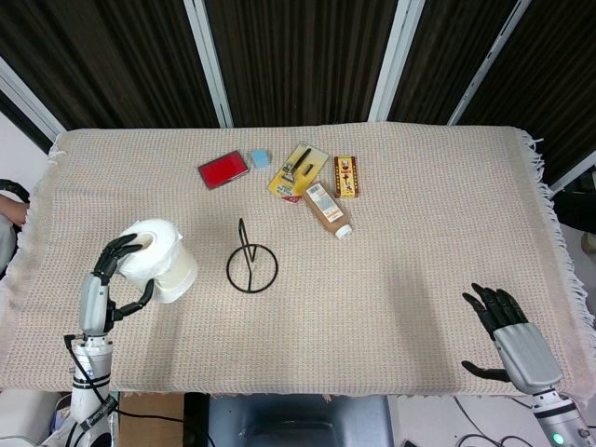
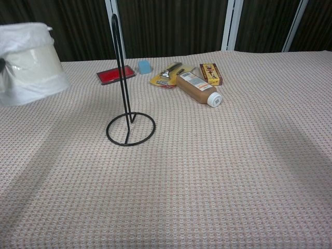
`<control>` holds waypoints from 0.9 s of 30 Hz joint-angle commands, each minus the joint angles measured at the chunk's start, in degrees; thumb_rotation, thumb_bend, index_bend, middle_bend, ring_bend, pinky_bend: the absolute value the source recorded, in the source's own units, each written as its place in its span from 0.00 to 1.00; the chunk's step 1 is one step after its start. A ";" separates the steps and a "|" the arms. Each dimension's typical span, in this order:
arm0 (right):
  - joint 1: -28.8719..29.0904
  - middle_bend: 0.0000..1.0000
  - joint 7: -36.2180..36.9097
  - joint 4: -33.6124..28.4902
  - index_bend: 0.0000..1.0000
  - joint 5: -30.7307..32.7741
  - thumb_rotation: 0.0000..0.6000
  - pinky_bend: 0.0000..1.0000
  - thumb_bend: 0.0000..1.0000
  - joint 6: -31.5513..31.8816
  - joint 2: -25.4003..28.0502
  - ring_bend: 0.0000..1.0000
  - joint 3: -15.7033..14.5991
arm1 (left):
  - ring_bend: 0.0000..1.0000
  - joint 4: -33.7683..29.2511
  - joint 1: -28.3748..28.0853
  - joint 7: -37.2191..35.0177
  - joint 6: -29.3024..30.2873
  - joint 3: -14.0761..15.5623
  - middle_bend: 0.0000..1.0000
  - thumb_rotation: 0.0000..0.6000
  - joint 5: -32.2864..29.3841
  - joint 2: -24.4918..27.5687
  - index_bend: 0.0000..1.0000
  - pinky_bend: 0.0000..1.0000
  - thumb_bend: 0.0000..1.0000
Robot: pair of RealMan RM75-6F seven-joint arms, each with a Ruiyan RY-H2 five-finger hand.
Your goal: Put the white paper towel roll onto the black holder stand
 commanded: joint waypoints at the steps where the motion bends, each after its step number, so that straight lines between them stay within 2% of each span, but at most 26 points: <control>1: 0.05 0.00 0.09 -0.02 0.00 -0.11 1.00 0.00 0.09 -0.10 0.03 0.00 -0.07 | 0.79 -11.48 -3.08 4.75 1.31 -4.82 0.79 1.00 1.84 5.34 0.76 1.00 0.74; 3: 0.05 0.00 0.26 -0.03 0.00 -0.24 1.00 0.00 0.09 -0.08 0.12 0.00 -0.13 | 0.79 -17.85 -4.52 6.94 0.12 -7.13 0.79 1.00 1.30 7.72 0.76 1.00 0.74; 6: 0.04 0.00 0.65 -0.09 0.00 -0.33 1.00 0.00 0.09 0.07 0.32 0.00 -0.13 | 0.79 -24.18 -6.68 11.80 -1.03 -10.44 0.79 1.00 0.66 9.72 0.76 1.00 0.74; 11: 0.01 0.00 1.26 -0.14 0.00 -0.34 1.00 0.00 0.09 0.27 0.63 0.00 -0.09 | 0.79 -29.06 -10.20 16.87 -3.12 -13.19 0.79 1.00 -0.80 9.27 0.76 1.00 0.74; 14: -0.04 0.00 1.44 -0.20 0.00 -0.27 1.00 0.00 0.09 0.44 0.80 0.00 -0.01 | 0.79 -28.87 -12.40 19.78 -4.60 -13.98 0.79 1.00 -2.17 7.86 0.76 1.00 0.74; 20: -0.25 0.00 2.28 -0.30 0.00 -0.08 1.00 0.00 0.09 1.06 1.30 0.00 0.22 | 0.79 -23.87 -16.51 23.30 -5.59 -14.62 0.79 1.00 -3.81 3.01 0.76 1.00 0.74; 27: -0.17 0.00 3.42 -0.19 0.00 0.09 1.00 0.00 0.09 1.19 1.69 0.00 0.45 | 0.79 -19.22 -19.20 24.88 -5.11 -13.41 0.79 1.00 -3.06 -0.90 0.76 1.00 0.74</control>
